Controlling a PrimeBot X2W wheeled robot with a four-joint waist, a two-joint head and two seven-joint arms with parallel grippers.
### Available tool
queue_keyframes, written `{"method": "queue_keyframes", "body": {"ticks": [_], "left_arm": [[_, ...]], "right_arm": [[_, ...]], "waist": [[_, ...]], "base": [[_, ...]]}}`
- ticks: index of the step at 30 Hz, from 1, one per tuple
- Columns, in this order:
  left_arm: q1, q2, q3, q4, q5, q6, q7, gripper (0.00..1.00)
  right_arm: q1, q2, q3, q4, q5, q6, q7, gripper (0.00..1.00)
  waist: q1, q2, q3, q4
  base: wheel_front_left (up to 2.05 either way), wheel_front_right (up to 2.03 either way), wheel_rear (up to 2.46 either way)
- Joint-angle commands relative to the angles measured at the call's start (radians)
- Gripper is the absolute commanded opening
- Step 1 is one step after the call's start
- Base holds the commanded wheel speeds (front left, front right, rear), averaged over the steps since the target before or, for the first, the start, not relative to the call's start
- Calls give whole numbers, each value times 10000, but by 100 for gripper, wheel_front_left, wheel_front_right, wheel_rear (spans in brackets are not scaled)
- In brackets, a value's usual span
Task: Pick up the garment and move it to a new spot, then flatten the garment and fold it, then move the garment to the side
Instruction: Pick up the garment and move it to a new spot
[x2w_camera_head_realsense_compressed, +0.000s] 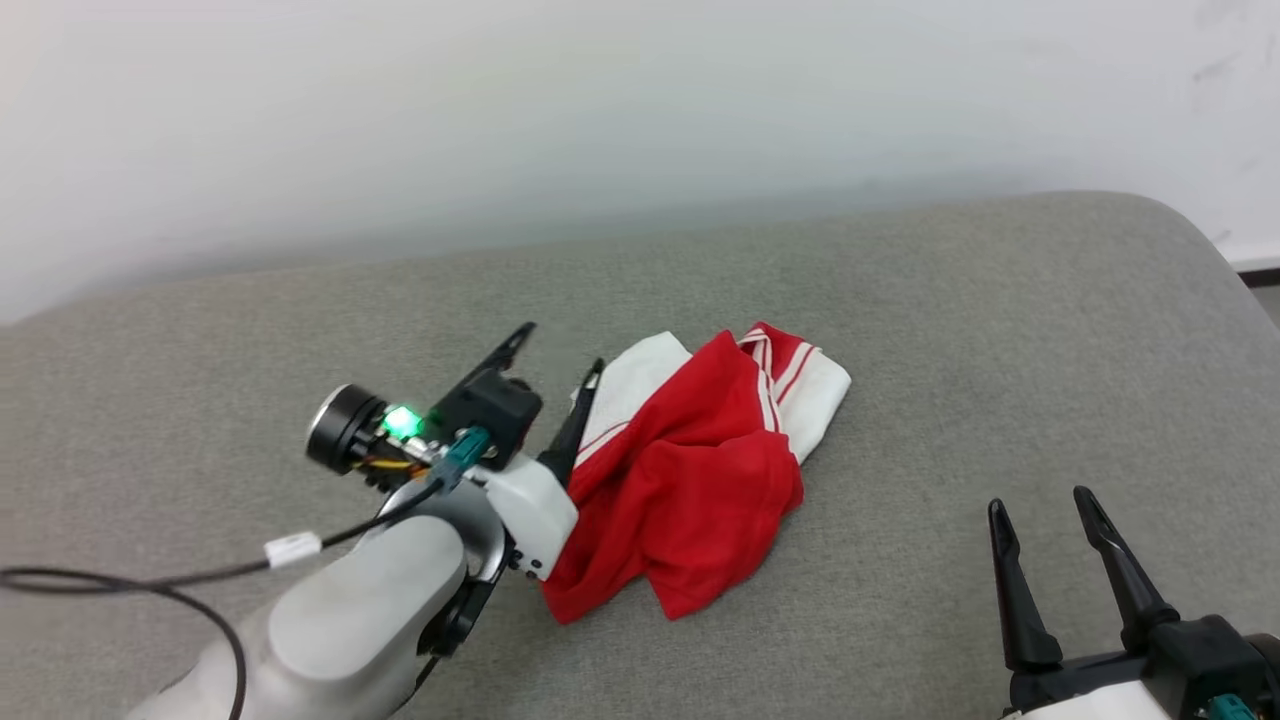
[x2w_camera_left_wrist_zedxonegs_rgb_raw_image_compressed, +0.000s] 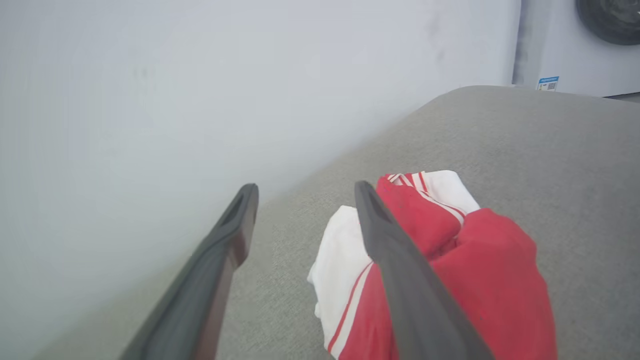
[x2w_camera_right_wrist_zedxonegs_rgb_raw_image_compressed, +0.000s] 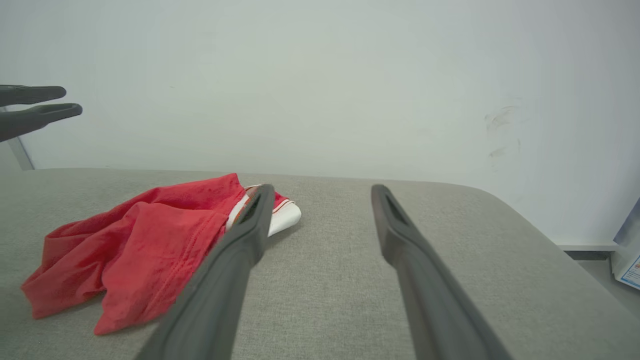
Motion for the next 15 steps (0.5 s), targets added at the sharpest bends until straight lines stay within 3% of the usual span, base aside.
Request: {"method": "queue_keyframes", "body": {"ticks": [1, 5, 9, 15], "left_arm": [[441, 73, 257, -221, 129, 466, -179, 100], [1331, 280, 1132, -1021, 558, 1534, -307, 100], [2653, 283, 2332, -2177, 1326, 2317, -295, 100], [4629, 22, 3929, -3158, 2376, 2637, -299, 100]], "right_arm": [[140, 20, -42, -20, -41, -5, -19, 100], [239, 19, -173, -85, 41, -3, -17, 100], [293, 19, -294, -101, 161, -5, -17, 100], [356, 19, -372, -33, 420, -5, -17, 100]], "waist": [[1, -1, -164, 192], [1, -1, -231, 397], [1, -1, -281, 579], [1, -1, -373, 765]], "base": [[0, 0, 0], [0, 0, 0], [0, 0, 0], [0, 0, 0]]}}
